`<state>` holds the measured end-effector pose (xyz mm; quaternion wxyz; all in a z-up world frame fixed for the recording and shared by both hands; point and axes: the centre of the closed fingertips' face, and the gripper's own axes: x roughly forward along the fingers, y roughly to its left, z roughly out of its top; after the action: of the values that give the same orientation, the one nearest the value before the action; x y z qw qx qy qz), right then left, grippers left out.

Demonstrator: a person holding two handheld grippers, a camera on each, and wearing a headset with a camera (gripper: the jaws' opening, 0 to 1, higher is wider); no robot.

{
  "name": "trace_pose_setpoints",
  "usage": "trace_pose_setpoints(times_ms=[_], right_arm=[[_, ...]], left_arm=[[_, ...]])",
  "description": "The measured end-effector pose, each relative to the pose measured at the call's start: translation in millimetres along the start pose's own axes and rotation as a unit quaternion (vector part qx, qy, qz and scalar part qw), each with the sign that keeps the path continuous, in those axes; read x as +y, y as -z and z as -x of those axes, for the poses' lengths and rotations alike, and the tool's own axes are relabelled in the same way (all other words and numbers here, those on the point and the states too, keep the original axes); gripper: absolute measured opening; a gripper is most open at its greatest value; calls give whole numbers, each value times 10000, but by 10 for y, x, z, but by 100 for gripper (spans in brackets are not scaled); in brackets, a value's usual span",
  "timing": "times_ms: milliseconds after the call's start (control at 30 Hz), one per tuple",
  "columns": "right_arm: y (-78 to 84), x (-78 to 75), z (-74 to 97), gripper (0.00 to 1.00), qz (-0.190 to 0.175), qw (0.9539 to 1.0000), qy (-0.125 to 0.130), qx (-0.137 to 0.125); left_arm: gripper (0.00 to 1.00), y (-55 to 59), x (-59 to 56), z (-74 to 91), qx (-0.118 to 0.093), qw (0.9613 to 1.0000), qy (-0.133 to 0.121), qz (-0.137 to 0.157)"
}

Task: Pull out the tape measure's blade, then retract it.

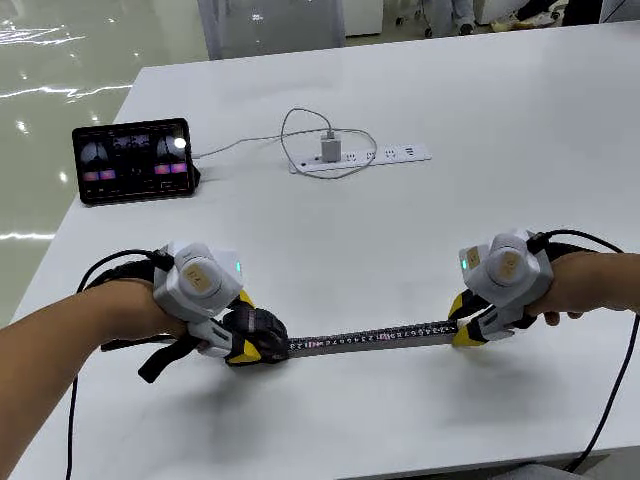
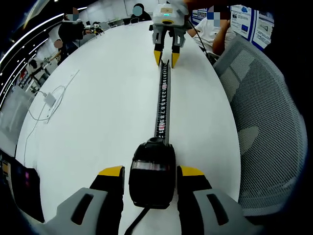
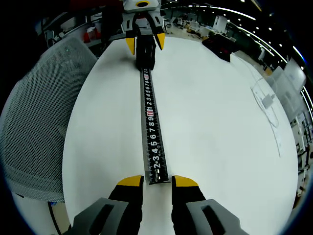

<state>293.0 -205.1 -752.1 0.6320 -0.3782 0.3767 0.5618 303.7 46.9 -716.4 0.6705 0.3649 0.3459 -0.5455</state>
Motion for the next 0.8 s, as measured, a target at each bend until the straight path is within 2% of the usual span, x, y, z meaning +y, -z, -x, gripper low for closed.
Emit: trace_pose_setpoints(times_ms=[67,167,500,633,733,800], right_arm=[[2,8,13,19,98,9999,-22,1],[7,17,27,23,145,9999,-33,35],[7,55,59,33,108,9999,-31,38],[-69,-30,93,36,-248,9991,278,-218],[-62,-37,91,40,-516,9975,377,-317],[-54,-47,89,43,-609,9962,471,-396]], left_arm=[[42,3,1,-2,3,10000,30,0],[50,12,-9,-5,24,10000,70,29],[59,26,-59,17,-21,9995,183,237],[67,36,-14,40,-126,9979,32,629],[73,116,28,29,-58,9946,-157,1024],[76,83,30,23,-246,9910,-185,1301]])
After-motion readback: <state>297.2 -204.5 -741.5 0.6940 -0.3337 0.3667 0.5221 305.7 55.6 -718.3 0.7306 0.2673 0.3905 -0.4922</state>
